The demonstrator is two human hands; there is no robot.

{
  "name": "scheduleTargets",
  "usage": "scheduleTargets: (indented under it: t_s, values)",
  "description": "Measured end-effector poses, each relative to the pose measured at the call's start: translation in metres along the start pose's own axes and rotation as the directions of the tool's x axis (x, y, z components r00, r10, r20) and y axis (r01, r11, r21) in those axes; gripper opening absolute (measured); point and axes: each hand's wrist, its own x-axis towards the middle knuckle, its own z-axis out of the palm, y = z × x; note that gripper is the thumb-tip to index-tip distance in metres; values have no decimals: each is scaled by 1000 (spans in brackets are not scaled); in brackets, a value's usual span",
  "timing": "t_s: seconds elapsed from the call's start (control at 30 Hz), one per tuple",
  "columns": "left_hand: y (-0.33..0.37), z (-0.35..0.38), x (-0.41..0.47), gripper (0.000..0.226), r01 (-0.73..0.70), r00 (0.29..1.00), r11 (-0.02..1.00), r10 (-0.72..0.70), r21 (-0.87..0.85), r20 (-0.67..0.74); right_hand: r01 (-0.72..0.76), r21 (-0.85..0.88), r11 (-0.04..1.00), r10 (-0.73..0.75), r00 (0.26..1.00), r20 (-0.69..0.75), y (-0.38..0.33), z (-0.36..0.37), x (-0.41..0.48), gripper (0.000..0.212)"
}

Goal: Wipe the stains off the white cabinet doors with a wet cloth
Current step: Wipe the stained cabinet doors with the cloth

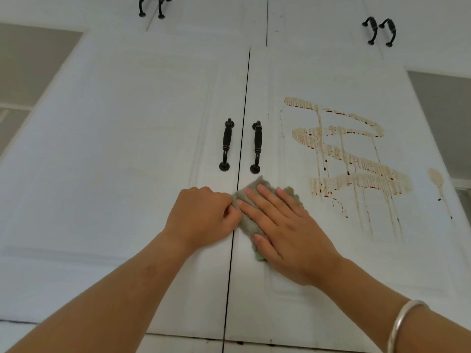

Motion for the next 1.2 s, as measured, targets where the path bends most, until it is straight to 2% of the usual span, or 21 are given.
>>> scheduleTargets:
  t_s: [0.27, 0.37, 0.5, 0.6, 0.73, 0.8, 0.93, 1.07, 1.2]
  values:
    - [0, 3, 1, 35, 101, 995, 990, -100, -101, 15, -216, 106, 971, 230, 963, -142, -20, 5, 41, 57]
    - [-1, 1, 0, 41, 105, 994, 989, -101, -101, 46, -201, 129, 971, 218, 968, -129, -25, 7, 29, 56]
    - [0, -5, 1, 44, 112, 989, 993, -109, -29, 102, -161, 75, 984, 165, 985, -58, -19, 9, -12, 56]
    - [3, -10, 11, 37, 90, 983, 994, -98, 61, 157, -237, 91, 967, 242, 969, -42, 0, 4, -20, 58]
    - [28, -7, 36, 37, -86, 993, 994, 80, 66, 83, -329, 115, 937, 338, 939, -63, 15, 0, 2, 61]
    - [43, 3, 49, 36, -61, 998, 997, 60, 50, 21, -362, 135, 922, 374, 924, -81, 24, -3, 20, 65]
    - [59, 20, 66, 36, 146, 987, 988, -148, -45, -62, -384, 167, 908, 401, 912, -81, 55, -8, 37, 70]
    - [63, 29, 63, 33, 119, 982, 993, -119, -8, -148, -482, 154, 862, 501, 858, -118, 88, -9, 12, 68]
    - [61, 30, 63, 34, 106, 983, 994, -107, -13, -148, -576, 159, 802, 593, 799, -97, 121, -14, -25, 67]
